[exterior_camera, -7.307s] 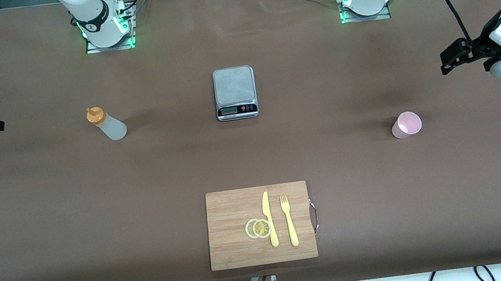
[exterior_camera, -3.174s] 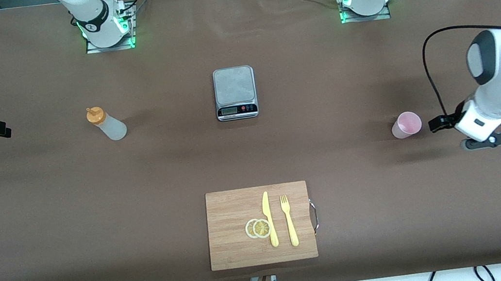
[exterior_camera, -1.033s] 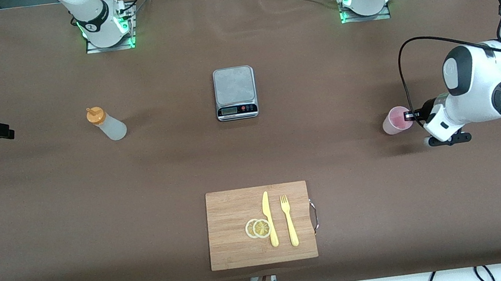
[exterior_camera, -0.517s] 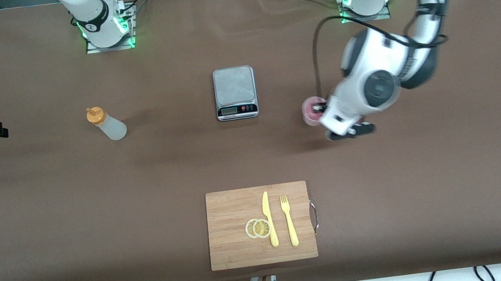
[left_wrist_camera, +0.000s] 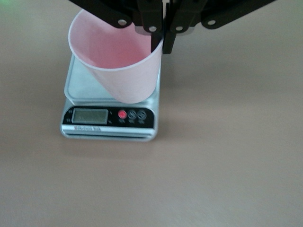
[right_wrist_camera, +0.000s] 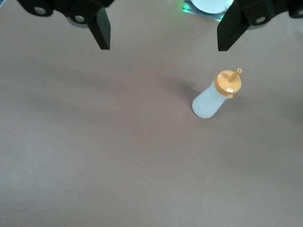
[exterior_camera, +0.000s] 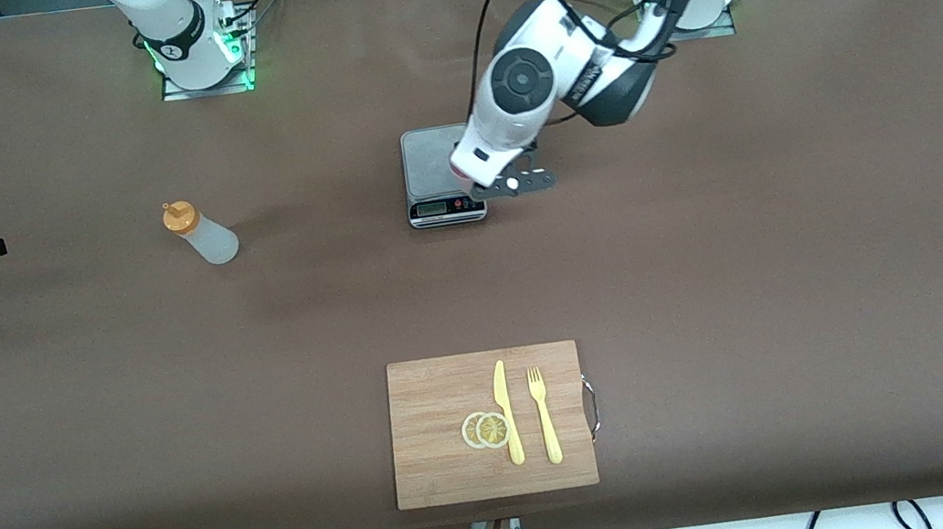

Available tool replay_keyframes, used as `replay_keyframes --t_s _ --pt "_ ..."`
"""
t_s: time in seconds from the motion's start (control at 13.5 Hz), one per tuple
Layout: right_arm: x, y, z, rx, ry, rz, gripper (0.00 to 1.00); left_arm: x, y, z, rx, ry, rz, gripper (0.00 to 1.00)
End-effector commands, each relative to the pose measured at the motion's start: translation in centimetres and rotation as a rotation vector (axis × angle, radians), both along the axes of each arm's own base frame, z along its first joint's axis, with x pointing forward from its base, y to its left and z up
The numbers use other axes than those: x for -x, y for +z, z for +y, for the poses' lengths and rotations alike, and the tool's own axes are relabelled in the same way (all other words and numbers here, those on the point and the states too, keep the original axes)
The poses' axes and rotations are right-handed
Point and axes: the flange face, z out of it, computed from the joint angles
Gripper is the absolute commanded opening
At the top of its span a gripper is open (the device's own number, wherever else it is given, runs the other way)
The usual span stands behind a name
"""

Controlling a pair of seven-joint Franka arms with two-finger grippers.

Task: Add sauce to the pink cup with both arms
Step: 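Carry the pink cup with the left gripper onto the digital scale, then release the cup and raise the left gripper while the right gripper reaches the bottle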

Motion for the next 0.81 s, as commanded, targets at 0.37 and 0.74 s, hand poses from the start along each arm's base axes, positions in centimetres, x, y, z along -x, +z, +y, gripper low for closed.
replay_keyframes --t_s 0.37,0.74 --pt "-0.5 -4.9 -4.6 -0.239 0.457 0.037 1.0 1.7 -4.0 -2.5 0.02 -0.014 -0.011 0.0" --pt "-0.3 -10.0 -6.3 -0.511 0.654 0.032 1.0 1.1 -4.0 -2.5 0.041 -0.077 -0.019 1.0"
